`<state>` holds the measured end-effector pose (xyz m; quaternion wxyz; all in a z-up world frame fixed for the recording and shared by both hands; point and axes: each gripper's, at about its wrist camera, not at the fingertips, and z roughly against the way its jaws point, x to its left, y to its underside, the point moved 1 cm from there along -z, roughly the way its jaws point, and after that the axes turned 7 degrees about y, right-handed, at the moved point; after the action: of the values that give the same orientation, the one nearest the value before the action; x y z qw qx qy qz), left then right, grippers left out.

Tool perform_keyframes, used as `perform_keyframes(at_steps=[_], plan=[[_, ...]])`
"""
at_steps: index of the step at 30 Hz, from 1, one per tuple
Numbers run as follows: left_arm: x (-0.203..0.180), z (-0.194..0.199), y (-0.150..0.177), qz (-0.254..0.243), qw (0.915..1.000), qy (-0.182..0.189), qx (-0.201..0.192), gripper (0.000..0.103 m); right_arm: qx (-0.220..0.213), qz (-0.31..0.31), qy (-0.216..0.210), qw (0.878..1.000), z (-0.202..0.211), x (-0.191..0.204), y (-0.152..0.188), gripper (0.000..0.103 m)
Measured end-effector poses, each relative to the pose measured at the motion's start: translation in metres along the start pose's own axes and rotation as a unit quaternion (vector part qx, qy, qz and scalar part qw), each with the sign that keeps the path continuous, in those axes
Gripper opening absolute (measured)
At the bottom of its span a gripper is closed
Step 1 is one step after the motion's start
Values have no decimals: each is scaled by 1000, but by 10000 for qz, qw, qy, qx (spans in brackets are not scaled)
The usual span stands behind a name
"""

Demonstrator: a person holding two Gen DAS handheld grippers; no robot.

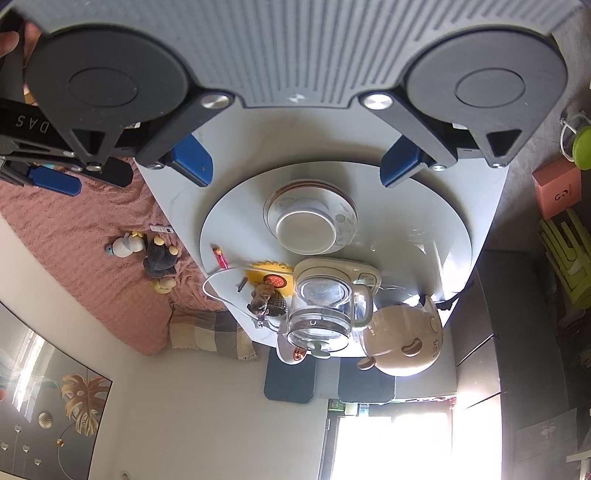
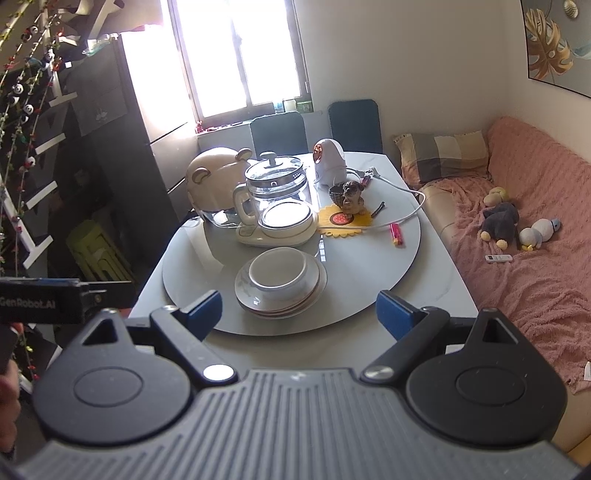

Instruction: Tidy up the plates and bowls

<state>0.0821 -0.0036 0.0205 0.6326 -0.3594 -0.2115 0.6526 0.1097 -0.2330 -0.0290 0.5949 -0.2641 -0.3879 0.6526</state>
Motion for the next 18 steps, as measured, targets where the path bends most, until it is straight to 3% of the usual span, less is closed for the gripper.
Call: perform_keyframes(at_steps=[18], plan=[[1, 0, -2, -66, 10000, -32, 36, 99, 46, -53, 27, 10000, 0, -1, -5, 92]])
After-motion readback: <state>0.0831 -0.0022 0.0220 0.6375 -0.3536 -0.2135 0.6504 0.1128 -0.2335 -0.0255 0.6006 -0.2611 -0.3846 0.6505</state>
